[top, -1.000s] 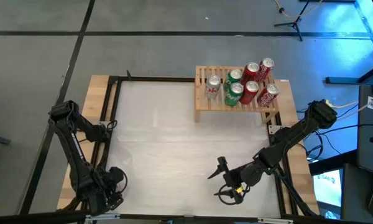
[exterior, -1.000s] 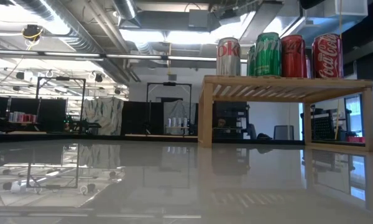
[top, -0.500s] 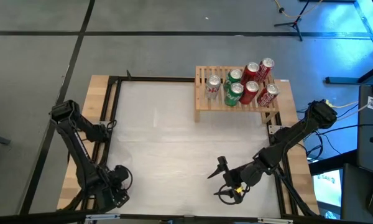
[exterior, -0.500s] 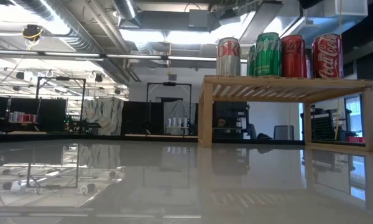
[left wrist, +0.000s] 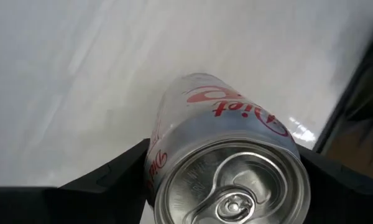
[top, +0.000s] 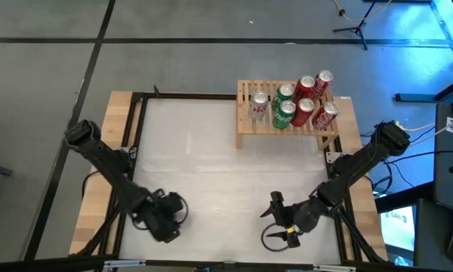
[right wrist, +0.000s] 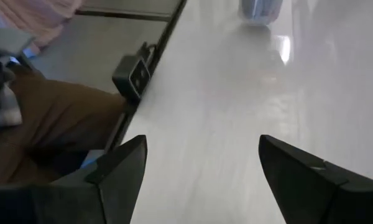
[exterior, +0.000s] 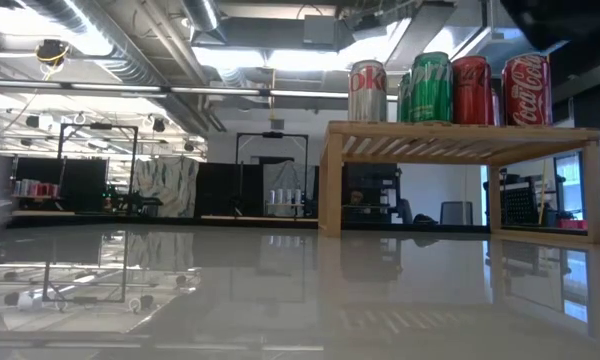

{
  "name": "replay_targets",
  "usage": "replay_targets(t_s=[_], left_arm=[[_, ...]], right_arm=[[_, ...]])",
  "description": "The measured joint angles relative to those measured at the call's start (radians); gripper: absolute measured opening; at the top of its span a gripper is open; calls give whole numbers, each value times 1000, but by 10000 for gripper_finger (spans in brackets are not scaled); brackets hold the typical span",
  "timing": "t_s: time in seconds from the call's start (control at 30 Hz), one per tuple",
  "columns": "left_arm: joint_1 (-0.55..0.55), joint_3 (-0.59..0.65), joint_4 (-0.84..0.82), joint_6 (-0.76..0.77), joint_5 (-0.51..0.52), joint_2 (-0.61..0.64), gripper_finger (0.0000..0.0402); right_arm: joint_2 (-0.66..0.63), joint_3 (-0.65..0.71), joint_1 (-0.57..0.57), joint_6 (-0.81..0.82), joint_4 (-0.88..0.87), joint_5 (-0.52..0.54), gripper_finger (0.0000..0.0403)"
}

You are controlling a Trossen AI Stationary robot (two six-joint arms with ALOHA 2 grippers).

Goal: Place canned beverage on shelf
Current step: Put the silver soda can on the shelf aligned with the other silver soda can

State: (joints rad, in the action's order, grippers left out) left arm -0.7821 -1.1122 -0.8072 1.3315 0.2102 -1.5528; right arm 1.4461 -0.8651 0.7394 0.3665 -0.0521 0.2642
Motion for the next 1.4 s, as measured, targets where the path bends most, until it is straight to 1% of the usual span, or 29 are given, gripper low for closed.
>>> replay_targets(t_s=[0.07,0.13,0.23,0.3,0.43,0.53,0.6,0.73,0.83,1.07,1.2,1.4], left_arm=[[48,0,51,-95,2,0,289],[95,0,107,-194,0,0,289],[161,0,252,-375,-13,-4,289],[203,-18,311,-485,-29,-14,289],[270,-120,295,-670,-36,-67,290],[312,-225,252,-801,-39,-125,290],[341,-291,211,-861,-45,-164,290],[403,-389,108,-915,-56,-244,290],[447,-440,62,-933,-92,-296,290],[512,-458,47,-978,-173,-376,295],[535,-458,49,-1024,-247,-395,307],[532,-459,70,-1056,-232,-395,324]], right_arm=[[3,17,22,29,-2,34,303],[3,37,41,57,-2,92,303],[3,73,63,104,-4,181,303],[3,95,69,149,-4,200,303],[3,128,69,234,-4,197,303],[3,140,68,256,0,202,303],[3,146,66,258,-2,217,303],[3,152,65,257,-1,251,303],[3,161,65,254,-2,298,303],[3,180,60,254,-1,422,303],[3,181,28,254,-2,415,303],[10,181,-31,251,-1,396,303]])
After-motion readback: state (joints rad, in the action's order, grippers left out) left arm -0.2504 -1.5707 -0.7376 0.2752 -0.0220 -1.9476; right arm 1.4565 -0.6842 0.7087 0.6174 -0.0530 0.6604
